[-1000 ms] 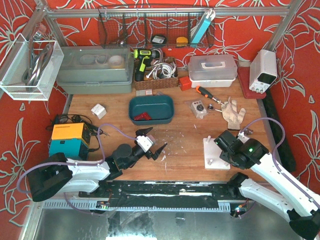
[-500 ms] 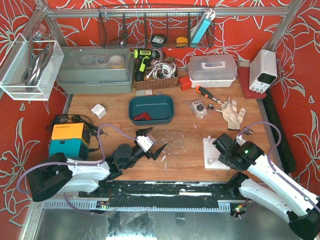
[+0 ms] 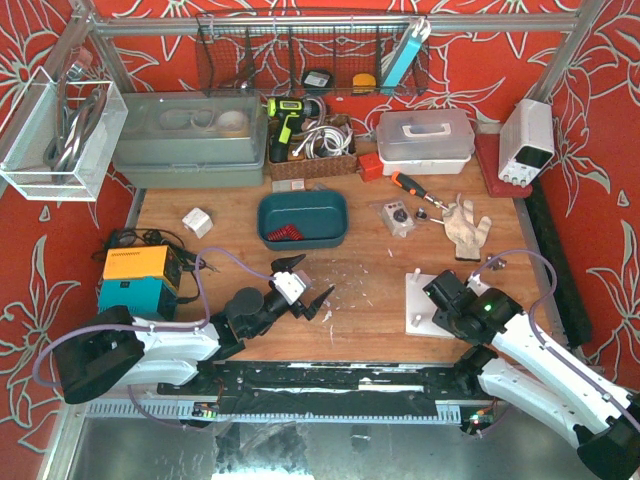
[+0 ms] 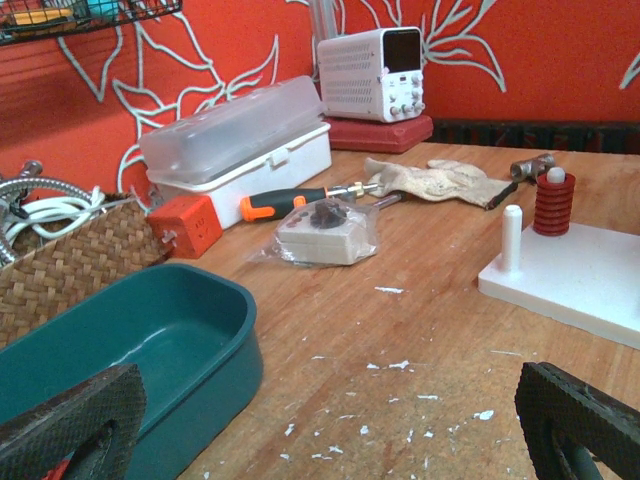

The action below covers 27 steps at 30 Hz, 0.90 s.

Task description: Install the large spring

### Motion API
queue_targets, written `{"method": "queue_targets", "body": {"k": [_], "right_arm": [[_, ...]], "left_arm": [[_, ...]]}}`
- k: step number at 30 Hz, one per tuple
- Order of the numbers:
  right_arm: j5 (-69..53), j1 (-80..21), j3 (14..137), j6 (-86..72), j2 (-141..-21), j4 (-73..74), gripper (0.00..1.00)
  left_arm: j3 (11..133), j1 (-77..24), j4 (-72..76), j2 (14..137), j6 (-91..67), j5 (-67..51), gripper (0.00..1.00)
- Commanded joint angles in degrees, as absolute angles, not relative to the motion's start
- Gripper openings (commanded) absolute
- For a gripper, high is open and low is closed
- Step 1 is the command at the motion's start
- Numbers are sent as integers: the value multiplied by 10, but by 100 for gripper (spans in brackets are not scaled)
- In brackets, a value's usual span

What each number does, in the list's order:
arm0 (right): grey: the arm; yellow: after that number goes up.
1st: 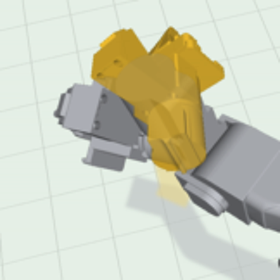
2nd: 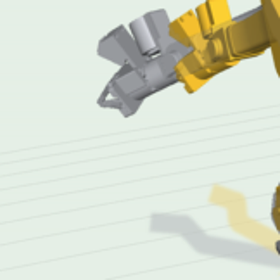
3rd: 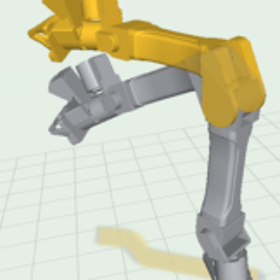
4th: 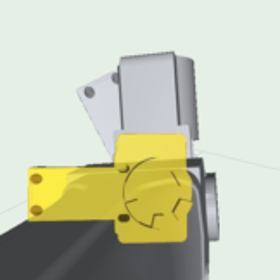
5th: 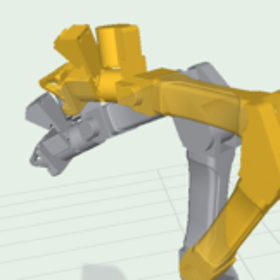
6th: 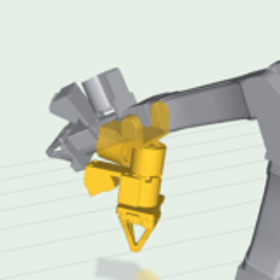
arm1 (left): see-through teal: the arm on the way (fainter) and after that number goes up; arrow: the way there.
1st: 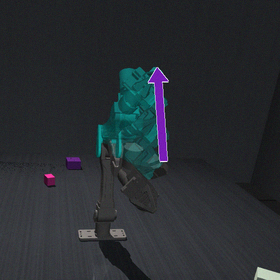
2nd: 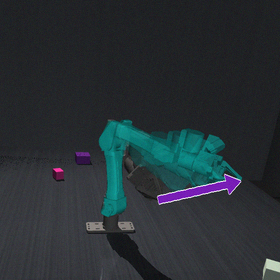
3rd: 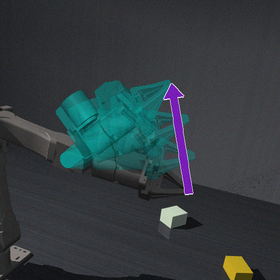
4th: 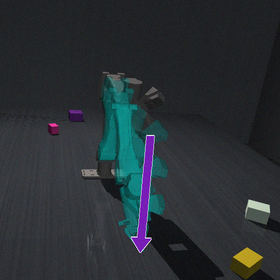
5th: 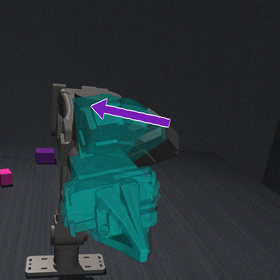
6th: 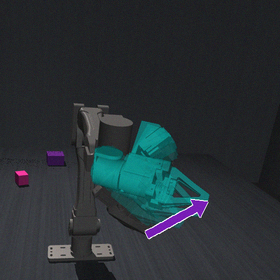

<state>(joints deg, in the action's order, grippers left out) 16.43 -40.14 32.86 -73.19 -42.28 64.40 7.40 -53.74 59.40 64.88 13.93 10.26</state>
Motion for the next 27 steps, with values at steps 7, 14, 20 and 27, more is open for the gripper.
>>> {"method": "queue_targets", "body": {"k": [7, 14, 20, 27], "right_arm": [[218, -394, 385, -704, -408, 675, 62], [267, -394, 465, -532, -402, 589, 88], [184, -394, 467, -305, -408, 392, 95], [158, -394, 425, -244, -400, 268, 98]], "left_arm": [[85, -539, 607, 643, 141, 119, 100], [108, -539, 561, 630, 93, 200, 100], [207, -511, 336, 619, -39, 265, 100], [328, -396, 154, 661, -182, 226, 100]]}}
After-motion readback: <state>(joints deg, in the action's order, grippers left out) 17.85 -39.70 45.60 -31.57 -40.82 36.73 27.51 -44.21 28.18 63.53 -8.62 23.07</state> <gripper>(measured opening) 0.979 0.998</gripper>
